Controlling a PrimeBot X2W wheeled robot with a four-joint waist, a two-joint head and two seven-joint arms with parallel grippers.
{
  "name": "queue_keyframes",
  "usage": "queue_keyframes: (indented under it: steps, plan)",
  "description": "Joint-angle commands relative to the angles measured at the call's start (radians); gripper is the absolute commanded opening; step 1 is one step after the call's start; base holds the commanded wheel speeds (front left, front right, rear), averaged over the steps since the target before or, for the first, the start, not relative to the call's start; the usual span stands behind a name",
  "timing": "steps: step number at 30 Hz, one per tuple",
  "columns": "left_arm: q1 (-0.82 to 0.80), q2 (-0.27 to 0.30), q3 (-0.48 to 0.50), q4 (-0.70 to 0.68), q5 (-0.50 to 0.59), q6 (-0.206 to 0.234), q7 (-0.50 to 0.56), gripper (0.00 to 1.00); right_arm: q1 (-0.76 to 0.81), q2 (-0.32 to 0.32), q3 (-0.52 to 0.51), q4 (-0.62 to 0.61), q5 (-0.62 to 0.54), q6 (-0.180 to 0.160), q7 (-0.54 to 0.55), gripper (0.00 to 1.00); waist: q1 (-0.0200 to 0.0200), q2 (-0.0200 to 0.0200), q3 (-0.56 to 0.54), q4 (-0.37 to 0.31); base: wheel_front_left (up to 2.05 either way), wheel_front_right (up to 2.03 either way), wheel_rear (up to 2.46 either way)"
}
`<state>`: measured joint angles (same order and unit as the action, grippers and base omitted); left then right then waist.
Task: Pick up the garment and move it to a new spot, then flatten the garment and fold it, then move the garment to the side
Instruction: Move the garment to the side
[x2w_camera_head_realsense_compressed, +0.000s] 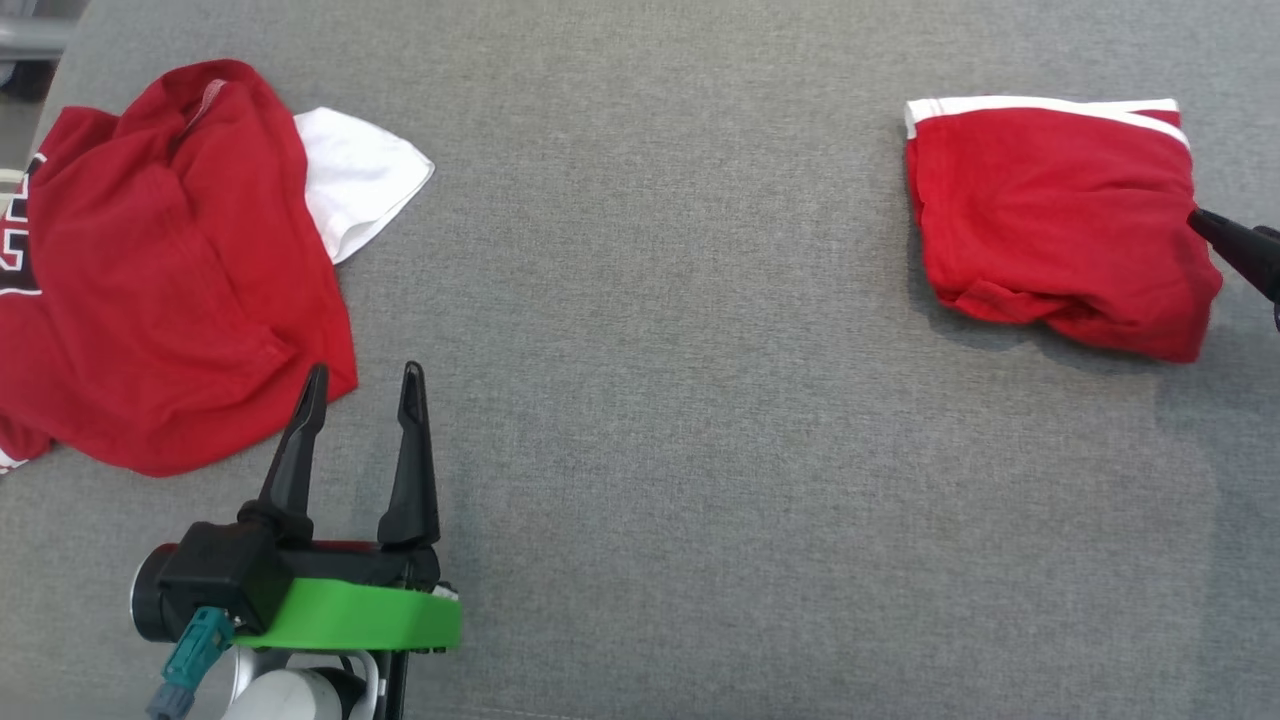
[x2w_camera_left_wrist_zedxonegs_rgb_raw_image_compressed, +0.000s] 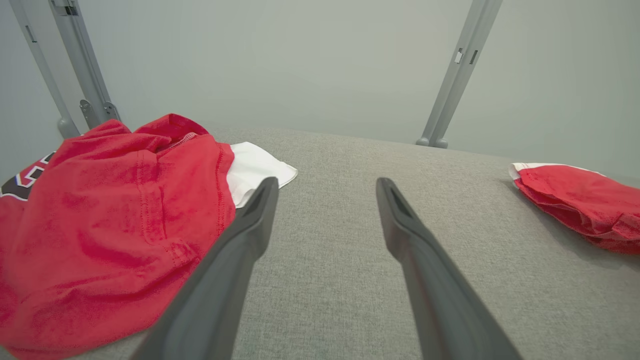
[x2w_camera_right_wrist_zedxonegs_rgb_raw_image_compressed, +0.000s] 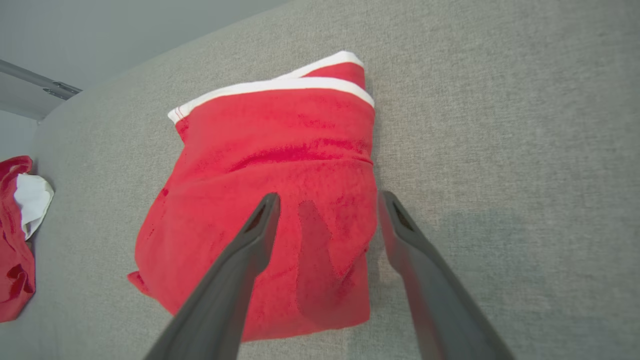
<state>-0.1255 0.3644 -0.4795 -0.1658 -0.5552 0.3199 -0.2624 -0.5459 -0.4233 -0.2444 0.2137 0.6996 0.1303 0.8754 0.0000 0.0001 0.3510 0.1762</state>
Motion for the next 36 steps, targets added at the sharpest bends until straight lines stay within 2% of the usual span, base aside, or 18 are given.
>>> queue_keyframes:
  steps: [1, 10, 14, 15, 16, 17, 19, 24, 27, 30, 32, 36]
  plan:
    - [-0.014, -0.003, 0.004, -0.001, 0.006, 0.003, -0.003, 1.00, -0.008, 0.002, -0.016, 0.004, -0.017, 0.001, 0.008, 1.00, 0.0000, -0.0001, 0.027, 0.030, 0.00, 0.00, 0.00]
    - [-0.041, -0.036, 0.006, 0.016, 0.014, -0.022, -0.003, 1.00, -0.035, 0.018, -0.122, 0.063, -0.132, 0.001, 0.179, 1.00, 0.0000, -0.0001, 0.056, 0.112, 0.00, 0.00, 0.00]
    - [-0.048, -0.060, 0.003, 0.032, 0.022, -0.042, -0.003, 1.00, -0.039, 0.054, -0.143, 0.063, -0.189, 0.001, 0.269, 1.00, 0.0000, -0.0001, 0.053, 0.143, 0.00, 0.00, 0.00]
    - [-0.049, -0.065, 0.003, 0.033, 0.025, -0.046, -0.003, 1.00, -0.042, 0.067, -0.148, 0.058, -0.204, 0.001, 0.291, 0.91, 0.0000, -0.0001, 0.055, 0.148, 0.00, 0.00, 0.00]
    - [-0.052, -0.073, 0.005, 0.034, 0.027, -0.049, -0.003, 1.00, -0.046, 0.080, -0.143, 0.045, -0.210, 0.001, 0.315, 0.07, 0.0000, -0.0001, 0.060, 0.152, 0.00, 0.00, 0.00]
    - [-0.053, -0.081, 0.010, 0.036, 0.028, -0.052, -0.003, 1.00, -0.054, 0.102, -0.133, 0.030, -0.191, 0.001, 0.350, 0.00, 0.0000, -0.0001, 0.062, 0.154, 0.00, 0.00, 0.00]
    - [-0.050, -0.088, 0.021, 0.038, 0.031, -0.055, -0.003, 1.00, -0.068, 0.123, -0.097, -0.026, -0.144, 0.001, 0.411, 0.00, 0.0000, -0.0001, 0.068, 0.154, 0.00, 0.00, 0.00]
    - [-0.043, -0.092, 0.058, 0.046, 0.044, -0.065, -0.003, 1.00, -0.114, 0.161, 0.027, -0.155, -0.051, 0.001, 0.469, 0.00, 0.0000, -0.0001, 0.097, 0.103, 0.00, 0.00, 0.00]
    - [-0.060, -0.092, 0.066, 0.042, 0.051, -0.077, -0.003, 1.00, -0.140, 0.143, 0.066, -0.189, -0.049, 0.001, 0.493, 0.00, 0.0000, -0.0001, 0.127, 0.071, 0.00, 0.00, 0.00]
    - [-0.076, -0.092, 0.059, 0.045, 0.057, -0.093, -0.003, 1.00, -0.140, 0.096, 0.053, -0.181, -0.080, 0.001, 0.489, 0.00, 0.0000, -0.0001, 0.161, 0.048, 0.00, 0.00, 0.00]
    - [-0.084, -0.095, 0.051, 0.051, 0.057, -0.101, -0.003, 1.00, -0.130, 0.042, 0.018, -0.164, -0.108, 0.001, 0.477, 0.00, 0.0000, -0.0001, 0.176, 0.039, 0.00, 0.00, 0.00]
    - [-0.104, -0.098, 0.040, 0.053, 0.063, -0.114, -0.003, 1.00, -0.063, -0.133, -0.069, -0.124, -0.196, 0.001, 0.440, 0.00, 0.0000, -0.0001, 0.201, 0.047, 0.00, 0.00, 0.00]
